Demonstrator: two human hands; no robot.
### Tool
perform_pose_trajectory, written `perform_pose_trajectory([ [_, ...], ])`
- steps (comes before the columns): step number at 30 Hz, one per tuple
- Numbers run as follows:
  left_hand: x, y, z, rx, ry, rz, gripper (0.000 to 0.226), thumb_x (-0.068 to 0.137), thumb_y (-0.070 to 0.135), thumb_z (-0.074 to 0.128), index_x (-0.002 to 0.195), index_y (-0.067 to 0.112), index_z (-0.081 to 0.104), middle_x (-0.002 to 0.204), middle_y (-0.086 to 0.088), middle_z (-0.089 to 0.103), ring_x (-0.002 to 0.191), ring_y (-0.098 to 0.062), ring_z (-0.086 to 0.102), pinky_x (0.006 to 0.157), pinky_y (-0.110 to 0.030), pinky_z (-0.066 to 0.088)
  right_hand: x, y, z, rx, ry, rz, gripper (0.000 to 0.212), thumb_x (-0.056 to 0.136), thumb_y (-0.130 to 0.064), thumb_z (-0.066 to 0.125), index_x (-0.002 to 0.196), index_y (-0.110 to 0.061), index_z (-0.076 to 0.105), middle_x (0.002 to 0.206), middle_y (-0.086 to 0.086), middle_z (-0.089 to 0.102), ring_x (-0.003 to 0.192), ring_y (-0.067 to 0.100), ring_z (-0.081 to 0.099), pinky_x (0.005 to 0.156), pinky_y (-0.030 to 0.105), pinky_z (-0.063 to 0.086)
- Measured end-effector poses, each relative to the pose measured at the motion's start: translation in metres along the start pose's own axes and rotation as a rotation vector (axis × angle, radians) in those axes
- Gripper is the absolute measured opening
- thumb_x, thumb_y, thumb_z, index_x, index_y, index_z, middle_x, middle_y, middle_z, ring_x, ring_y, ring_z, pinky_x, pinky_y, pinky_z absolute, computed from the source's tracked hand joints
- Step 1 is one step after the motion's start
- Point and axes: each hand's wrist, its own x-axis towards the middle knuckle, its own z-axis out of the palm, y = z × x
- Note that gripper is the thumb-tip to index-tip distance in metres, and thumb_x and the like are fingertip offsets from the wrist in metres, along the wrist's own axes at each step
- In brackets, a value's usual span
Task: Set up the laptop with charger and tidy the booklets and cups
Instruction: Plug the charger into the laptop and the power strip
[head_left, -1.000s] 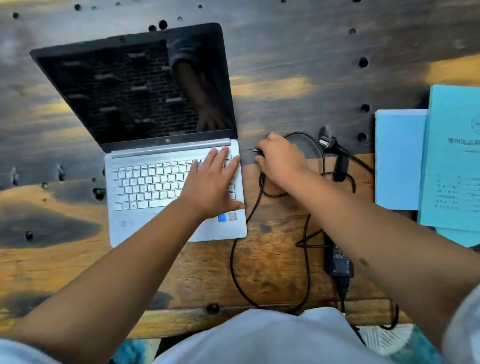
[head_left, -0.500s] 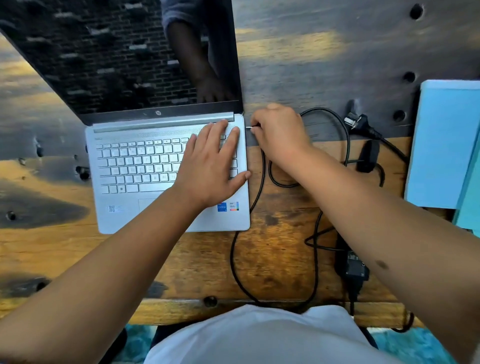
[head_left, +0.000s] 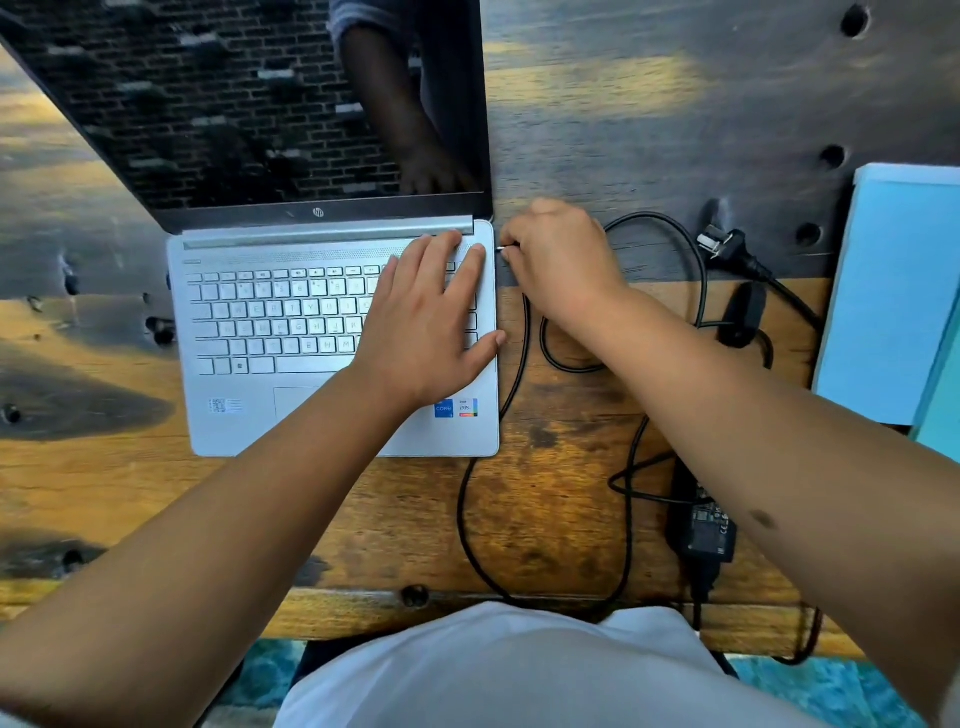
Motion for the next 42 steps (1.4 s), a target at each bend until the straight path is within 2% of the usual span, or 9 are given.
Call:
perform_pose_trajectory([
  [5, -0.001, 0.0, 0.002, 0.029, 0.022, -0.013, 0.08, 0.085, 0.062, 0.047, 0.147, 0.014, 0.035, 0.152, -0.014, 0.035, 0.139, -0.035, 0.031, 0.113, -0.054, 0.027, 0.0, 0.001, -0.003, 0.005, -0.007, -0.015, 0.021, 0.094, -0.022, 0.056, 0.108, -0.015, 0.07, 0.111, 0.011, 0.063, 0.103, 0.036, 0.06, 0.085, 0.041, 0.05],
  [9, -0.001, 0.001, 0.004, 0.057, 0.044, -0.045, 0.078, 0.085, 0.063, 0.044, 0.147, 0.017, 0.035, 0.153, -0.01, 0.036, 0.139, -0.032, 0.031, 0.113, -0.057, 0.024, 0.001, -0.001, -0.004, -0.045, -0.044, -0.068, 0.021, 0.095, -0.015, 0.051, 0.106, -0.013, 0.068, 0.107, 0.012, 0.061, 0.1, 0.039, 0.06, 0.082, 0.042, 0.051],
  [16, 0.0, 0.003, 0.008, 0.037, 0.068, -0.061, 0.076, 0.084, 0.061, 0.046, 0.144, 0.017, 0.038, 0.151, -0.009, 0.038, 0.138, -0.031, 0.032, 0.112, -0.056, 0.027, 0.006, 0.001, -0.009, -0.046, -0.084, -0.107, 0.021, 0.094, -0.014, 0.053, 0.106, -0.016, 0.07, 0.104, 0.011, 0.062, 0.099, 0.037, 0.06, 0.082, 0.041, 0.051],
  [23, 0.0, 0.003, 0.011, 0.024, 0.07, -0.065, 0.076, 0.085, 0.061, 0.045, 0.147, 0.017, 0.036, 0.152, -0.009, 0.037, 0.14, -0.031, 0.031, 0.113, -0.055, 0.026, 0.008, -0.001, -0.005, -0.03, -0.054, -0.061, 0.02, 0.094, -0.01, 0.052, 0.104, -0.014, 0.069, 0.106, 0.012, 0.062, 0.099, 0.035, 0.059, 0.08, 0.036, 0.045],
  [30, 0.003, 0.002, 0.013, 0.009, 0.092, -0.081, 0.079, 0.085, 0.06, 0.045, 0.148, 0.014, 0.034, 0.152, -0.008, 0.038, 0.14, -0.031, 0.032, 0.112, -0.055, 0.028, 0.004, -0.009, 0.002, 0.1, 0.032, 0.057, 0.014, 0.089, -0.012, 0.062, 0.101, -0.012, 0.068, 0.107, 0.01, 0.065, 0.1, 0.03, 0.06, 0.082, 0.036, 0.047],
  [33, 0.003, 0.002, 0.013, 0.014, 0.097, -0.076, 0.079, 0.085, 0.06, 0.045, 0.148, 0.014, 0.034, 0.152, -0.008, 0.038, 0.139, -0.03, 0.032, 0.111, -0.056, 0.029, -0.003, -0.008, 0.005, 0.295, 0.118, 0.218, 0.021, 0.083, -0.012, 0.071, 0.104, -0.012, 0.067, 0.104, 0.007, 0.067, 0.097, 0.023, 0.061, 0.085, 0.032, 0.047],
  [35, 0.002, 0.002, 0.013, 0.021, 0.085, -0.076, 0.08, 0.085, 0.061, 0.044, 0.148, 0.014, 0.033, 0.152, -0.008, 0.037, 0.139, -0.03, 0.031, 0.11, -0.056, 0.029, -0.008, -0.008, 0.009, 0.402, 0.174, 0.342, 0.022, 0.081, -0.013, 0.074, 0.102, -0.016, 0.068, 0.093, -0.001, 0.066, 0.09, 0.02, 0.063, 0.083, 0.031, 0.05],
  [37, 0.003, 0.001, 0.012, 0.025, 0.075, -0.085, 0.081, 0.085, 0.062, 0.043, 0.15, 0.015, 0.03, 0.152, -0.007, 0.036, 0.14, -0.029, 0.03, 0.11, -0.057, 0.029, -0.009, -0.01, 0.011, 0.441, 0.202, 0.41, 0.019, 0.082, -0.012, 0.072, 0.099, -0.019, 0.069, 0.087, -0.006, 0.067, 0.088, 0.018, 0.065, 0.082, 0.03, 0.052],
  [42, 0.005, 0.004, 0.009, 0.012, 0.091, -0.098, 0.08, 0.085, 0.061, 0.043, 0.149, 0.014, 0.032, 0.15, -0.007, 0.038, 0.137, -0.028, 0.033, 0.109, -0.056, 0.029, -0.009, -0.009, 0.011, 0.6, 0.239, 0.481, 0.02, 0.086, -0.008, 0.066, 0.104, -0.016, 0.072, 0.095, -0.001, 0.073, 0.089, 0.008, 0.065, 0.089, 0.021, 0.049],
])
